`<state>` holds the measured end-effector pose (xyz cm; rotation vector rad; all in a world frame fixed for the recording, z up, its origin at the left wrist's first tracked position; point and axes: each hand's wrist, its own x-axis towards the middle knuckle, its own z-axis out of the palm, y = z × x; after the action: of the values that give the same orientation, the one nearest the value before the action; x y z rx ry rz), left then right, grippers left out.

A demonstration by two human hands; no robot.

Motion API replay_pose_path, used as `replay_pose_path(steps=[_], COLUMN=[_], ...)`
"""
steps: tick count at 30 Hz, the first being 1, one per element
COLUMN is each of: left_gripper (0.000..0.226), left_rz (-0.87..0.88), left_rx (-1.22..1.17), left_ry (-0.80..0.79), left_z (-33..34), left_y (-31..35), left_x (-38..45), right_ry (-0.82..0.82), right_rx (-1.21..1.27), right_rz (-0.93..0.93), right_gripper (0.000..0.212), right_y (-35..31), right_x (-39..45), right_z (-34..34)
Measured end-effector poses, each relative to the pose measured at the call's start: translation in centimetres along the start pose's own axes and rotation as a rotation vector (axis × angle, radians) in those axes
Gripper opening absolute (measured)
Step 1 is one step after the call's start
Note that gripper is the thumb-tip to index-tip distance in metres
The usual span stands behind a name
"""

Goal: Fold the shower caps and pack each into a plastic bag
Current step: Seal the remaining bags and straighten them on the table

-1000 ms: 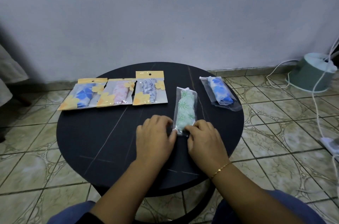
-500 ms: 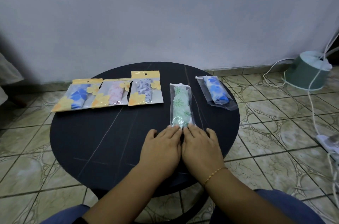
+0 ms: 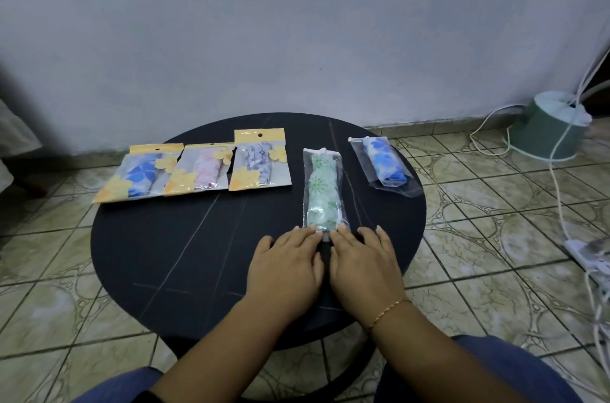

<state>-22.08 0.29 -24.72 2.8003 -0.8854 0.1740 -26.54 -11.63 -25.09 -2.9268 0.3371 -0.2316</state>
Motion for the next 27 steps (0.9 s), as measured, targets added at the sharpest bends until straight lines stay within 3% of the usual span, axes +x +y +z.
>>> replay_pose_path(steps=[4,7,10,13,18,22,27], left_gripper=[0.048,0.047,0.071,0.081,0.069,0.074,0.081], left_rz=[-0.016,-0.075,-0.185,-0.321,-0.532,-0.586,-0.620], left_rx=[-0.057,-0.129,-0.266,-0.529,-0.881,-1.044,-1.209], left_ry=[0.042,0.002,-0.058,-0.059,-0.031,0.032,0.053], left_z=[0.2,0.1,-0.7,-1.6,-1.9,-1.6,-1.6], left_y=[-0.2,-0.5,-0.7,-0.7,-0.8,-0.7,-0.2], left_x=[-0.3,-0.4,0.2,1.0,2.5,2.9,3.1], right_ry=[0.080,0.077,0.118,0.154,0.351,0.473,0.477], right_rx=[0.064,0.113,0.215,0.243,0.055,-0.010,0.064], right_rz=[0.040,0.049,0.081,0.103,0.077,0.008,-0.059], right_gripper=[0.084,0.051,0.031,0.035,0.048,0.050,0.060], right_y=[-0.5,-0.2,0.5,0.8,0.5,0.0,-0.4], right_x=[-0.1,-0.2,0.0,0.2,0.7,1.2,1.5], right_z=[0.4,0.1,-0.5,-0.7,0.1,0.9,1.3])
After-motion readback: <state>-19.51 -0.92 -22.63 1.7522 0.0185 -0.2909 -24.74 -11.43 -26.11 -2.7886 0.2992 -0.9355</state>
